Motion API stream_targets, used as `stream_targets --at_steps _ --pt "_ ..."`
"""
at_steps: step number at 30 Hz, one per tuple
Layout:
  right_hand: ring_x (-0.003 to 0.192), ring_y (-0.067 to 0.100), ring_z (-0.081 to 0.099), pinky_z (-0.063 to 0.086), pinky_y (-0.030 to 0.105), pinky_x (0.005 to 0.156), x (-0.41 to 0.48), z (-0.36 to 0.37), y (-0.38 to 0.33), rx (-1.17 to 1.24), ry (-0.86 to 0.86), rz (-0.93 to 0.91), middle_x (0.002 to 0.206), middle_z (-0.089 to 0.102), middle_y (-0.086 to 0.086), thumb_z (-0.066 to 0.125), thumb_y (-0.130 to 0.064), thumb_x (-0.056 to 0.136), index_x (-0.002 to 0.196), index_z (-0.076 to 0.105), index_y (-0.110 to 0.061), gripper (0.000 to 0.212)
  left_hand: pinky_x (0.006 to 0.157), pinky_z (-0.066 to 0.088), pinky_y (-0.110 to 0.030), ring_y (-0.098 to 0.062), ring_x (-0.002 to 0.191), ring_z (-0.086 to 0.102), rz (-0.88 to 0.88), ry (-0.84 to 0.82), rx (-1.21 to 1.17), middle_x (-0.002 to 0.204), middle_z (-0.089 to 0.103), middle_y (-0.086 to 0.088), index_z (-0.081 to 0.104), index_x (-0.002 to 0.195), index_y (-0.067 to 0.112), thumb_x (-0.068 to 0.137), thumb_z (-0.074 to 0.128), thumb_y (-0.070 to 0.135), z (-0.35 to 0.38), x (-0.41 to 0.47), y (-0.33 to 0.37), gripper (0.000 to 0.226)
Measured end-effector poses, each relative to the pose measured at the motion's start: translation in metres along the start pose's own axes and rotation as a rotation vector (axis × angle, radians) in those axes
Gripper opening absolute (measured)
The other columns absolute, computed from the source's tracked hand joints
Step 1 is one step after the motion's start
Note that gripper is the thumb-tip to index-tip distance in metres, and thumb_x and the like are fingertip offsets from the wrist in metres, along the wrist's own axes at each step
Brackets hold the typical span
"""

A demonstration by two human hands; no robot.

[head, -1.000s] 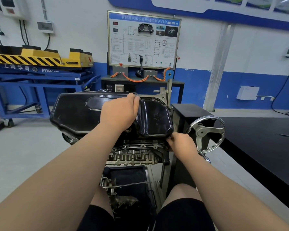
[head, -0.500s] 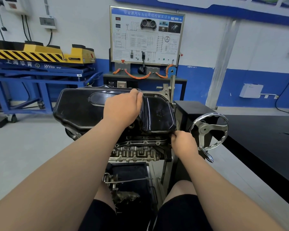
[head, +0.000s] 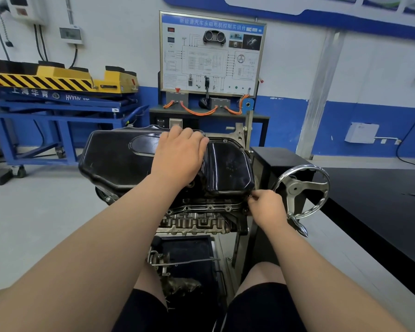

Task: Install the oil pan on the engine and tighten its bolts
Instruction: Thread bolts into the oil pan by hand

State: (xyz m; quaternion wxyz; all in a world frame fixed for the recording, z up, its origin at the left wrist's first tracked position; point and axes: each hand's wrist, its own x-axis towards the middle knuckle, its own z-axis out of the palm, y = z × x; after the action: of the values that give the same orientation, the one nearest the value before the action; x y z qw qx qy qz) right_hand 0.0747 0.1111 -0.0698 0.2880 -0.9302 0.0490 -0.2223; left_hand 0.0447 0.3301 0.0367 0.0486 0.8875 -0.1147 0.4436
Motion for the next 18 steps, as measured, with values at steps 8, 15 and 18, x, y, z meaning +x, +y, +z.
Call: stream_targets --at_steps 8,15,18 --pt "0.056 0.004 0.049 0.034 0.020 0.050 0.010 0.003 0.004 0.058 -0.005 0.025 0.060 0.055 -0.011 0.057 -0.026 0.088 0.087 0.073 -0.021 0.017 0.095 0.030 -0.039 -0.025 0.108 0.041 -0.072 -0.103 -0.109 0.113 0.052 -0.005 0.066 0.103 0.005 0.102 0.024 0.035 0.006 0.012 -0.008 0.051" --pt "0.066 0.007 0.061 0.043 0.020 0.056 0.019 -0.015 0.006 0.339 0.191 0.079 0.067 0.063 -0.012 0.053 -0.027 0.088 0.074 0.060 -0.026 0.016 0.094 0.032 -0.040 -0.025 0.106 0.042 -0.087 -0.123 -0.124 0.113 0.052 -0.006 0.066 0.099 0.003 0.102 0.025 0.036 0.005 0.014 -0.009 0.053" --pt "0.073 0.023 0.067 0.055 0.039 0.069 0.026 -0.022 0.007 0.633 0.164 0.240 0.072 0.068 0.000 0.053 -0.023 0.090 0.072 0.063 -0.021 0.020 0.094 0.034 -0.039 -0.024 0.105 0.041 -0.078 -0.122 -0.141 0.111 0.052 -0.006 0.067 0.098 0.003 0.101 0.025 0.036 0.005 0.015 -0.009 0.053"
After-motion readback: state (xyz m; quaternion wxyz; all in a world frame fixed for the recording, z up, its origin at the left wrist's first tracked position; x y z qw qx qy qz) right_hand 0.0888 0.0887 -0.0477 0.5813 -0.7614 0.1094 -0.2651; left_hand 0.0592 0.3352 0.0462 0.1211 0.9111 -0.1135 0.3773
